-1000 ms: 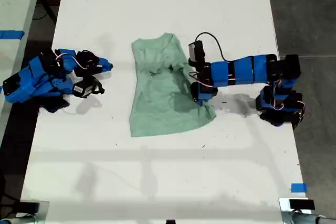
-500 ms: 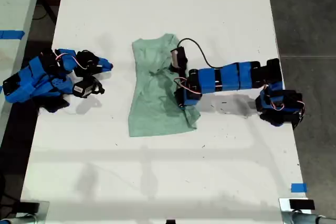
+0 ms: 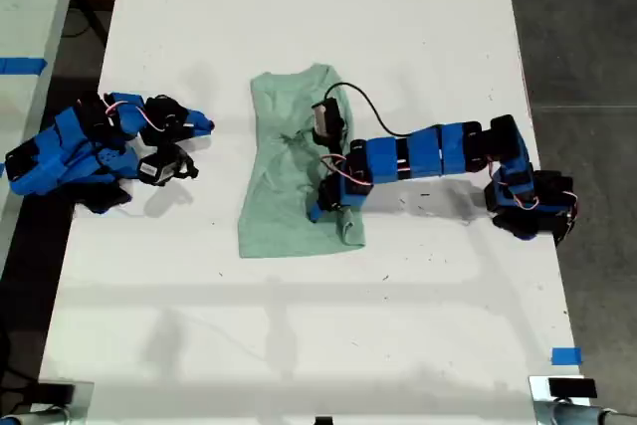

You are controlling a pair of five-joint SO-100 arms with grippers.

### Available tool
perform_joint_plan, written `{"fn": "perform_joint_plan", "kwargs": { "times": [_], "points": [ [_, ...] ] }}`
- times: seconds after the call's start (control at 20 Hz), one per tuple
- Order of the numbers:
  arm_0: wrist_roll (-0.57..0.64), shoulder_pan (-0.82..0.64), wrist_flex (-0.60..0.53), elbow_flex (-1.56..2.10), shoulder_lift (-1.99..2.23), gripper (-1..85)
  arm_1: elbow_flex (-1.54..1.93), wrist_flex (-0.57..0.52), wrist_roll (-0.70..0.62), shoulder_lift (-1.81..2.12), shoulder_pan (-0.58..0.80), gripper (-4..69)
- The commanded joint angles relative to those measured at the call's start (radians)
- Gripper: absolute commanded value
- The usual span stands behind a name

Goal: Fold t shirt

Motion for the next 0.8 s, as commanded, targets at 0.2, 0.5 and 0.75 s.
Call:
{"fn": "perform_joint_plan", "kwargs": {
  "times": [0.2,0.5,0.75],
  "points": [
    [-0.009,-0.003,-0.023,0.012,0.006,-0.1,-0.040,0.000,0.008,0.272,-0.038,27.7],
    [-0.009,-0.003,-0.023,0.012,0.006,-0.1,0.091,0.264,0.074,0.575,0.008,25.3],
    [-0.009,-0.003,-0.023,0.012,0.006,-0.1,0.730,0.249,0.167,1.031,0.114,19.1]
  ]
}}
